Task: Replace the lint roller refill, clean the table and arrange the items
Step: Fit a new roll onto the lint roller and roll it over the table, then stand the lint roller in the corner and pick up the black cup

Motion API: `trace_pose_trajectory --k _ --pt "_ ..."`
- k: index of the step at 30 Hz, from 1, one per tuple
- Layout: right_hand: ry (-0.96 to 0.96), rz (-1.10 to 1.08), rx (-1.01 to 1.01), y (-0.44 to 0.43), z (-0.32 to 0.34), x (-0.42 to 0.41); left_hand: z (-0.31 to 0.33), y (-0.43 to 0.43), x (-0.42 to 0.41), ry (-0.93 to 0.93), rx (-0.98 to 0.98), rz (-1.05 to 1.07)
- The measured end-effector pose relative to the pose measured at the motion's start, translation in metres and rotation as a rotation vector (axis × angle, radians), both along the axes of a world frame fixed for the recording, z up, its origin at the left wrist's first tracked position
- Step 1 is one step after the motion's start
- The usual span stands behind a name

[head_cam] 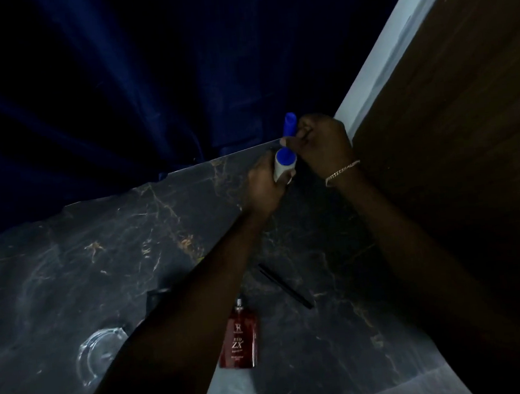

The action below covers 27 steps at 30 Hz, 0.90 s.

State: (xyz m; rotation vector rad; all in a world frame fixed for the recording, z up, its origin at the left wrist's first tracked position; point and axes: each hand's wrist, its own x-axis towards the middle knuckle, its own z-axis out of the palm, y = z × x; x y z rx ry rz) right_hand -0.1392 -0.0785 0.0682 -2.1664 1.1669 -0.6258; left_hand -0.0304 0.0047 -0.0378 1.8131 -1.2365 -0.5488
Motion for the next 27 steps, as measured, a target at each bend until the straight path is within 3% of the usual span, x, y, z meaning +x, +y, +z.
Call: trace_pose_trajectory --k 8,13,19,27 --pt "0.055 -0.024 -0.046 -0.047 -0.026 -0.001 -0.026 -0.056 0.0 0.051 0.028 -0.008" --pt "0.009 0.013 -0.013 -0.048 -0.032 0.0 -0.029 -0.055 -0.005 0.052 -0.019 0.021" --pt "0.111 -0.002 -0.066 -0.05 -0.036 0.0 -0.022 -0.052 -0.001 0.045 -0.001 -0.027" --pt "0.098 -0.015 -0.035 -0.043 -0.035 -0.002 -0.018 -0.053 0.004 0.039 0.145 -0.056"
